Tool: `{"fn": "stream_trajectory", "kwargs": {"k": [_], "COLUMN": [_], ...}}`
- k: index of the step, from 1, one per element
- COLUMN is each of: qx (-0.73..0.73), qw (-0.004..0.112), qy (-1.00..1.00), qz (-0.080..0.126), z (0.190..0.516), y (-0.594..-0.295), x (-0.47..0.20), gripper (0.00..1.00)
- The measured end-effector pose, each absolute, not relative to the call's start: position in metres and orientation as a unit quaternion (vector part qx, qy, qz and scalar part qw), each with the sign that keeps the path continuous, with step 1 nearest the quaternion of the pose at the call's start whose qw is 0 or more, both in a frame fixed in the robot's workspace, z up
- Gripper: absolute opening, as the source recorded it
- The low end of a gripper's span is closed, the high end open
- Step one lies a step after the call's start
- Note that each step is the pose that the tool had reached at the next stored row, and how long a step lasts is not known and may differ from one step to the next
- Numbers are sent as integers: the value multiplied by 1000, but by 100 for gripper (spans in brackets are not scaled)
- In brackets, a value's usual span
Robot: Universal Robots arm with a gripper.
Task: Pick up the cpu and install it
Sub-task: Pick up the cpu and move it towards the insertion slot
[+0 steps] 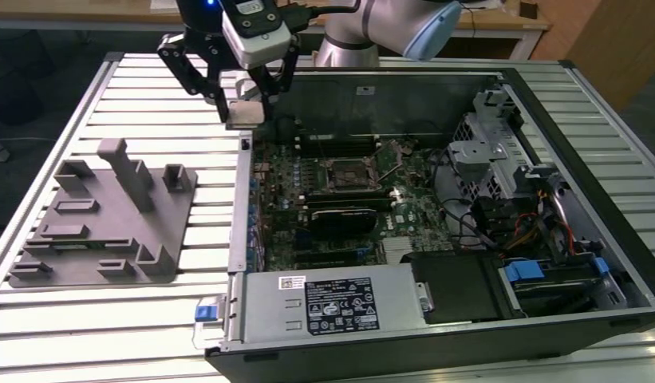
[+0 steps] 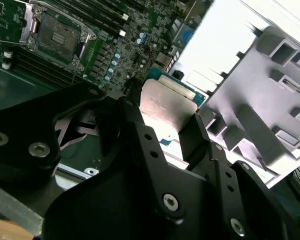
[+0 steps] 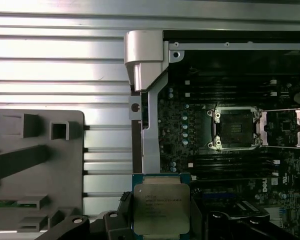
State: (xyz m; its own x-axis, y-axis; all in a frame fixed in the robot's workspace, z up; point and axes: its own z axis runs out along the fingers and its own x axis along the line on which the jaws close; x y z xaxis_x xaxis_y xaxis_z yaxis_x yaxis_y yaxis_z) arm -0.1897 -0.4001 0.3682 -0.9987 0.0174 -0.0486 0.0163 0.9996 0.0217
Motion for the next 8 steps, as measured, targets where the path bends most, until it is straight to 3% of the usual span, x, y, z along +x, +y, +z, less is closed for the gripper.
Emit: {"fn": "stream_trajectory", "kwargs": {"k": [8], "qx": [8], "qw": [24], "qy": [1000], "qz": [11], "z": [368], "y": [-400], "x": [-184], "gripper": [55]}}
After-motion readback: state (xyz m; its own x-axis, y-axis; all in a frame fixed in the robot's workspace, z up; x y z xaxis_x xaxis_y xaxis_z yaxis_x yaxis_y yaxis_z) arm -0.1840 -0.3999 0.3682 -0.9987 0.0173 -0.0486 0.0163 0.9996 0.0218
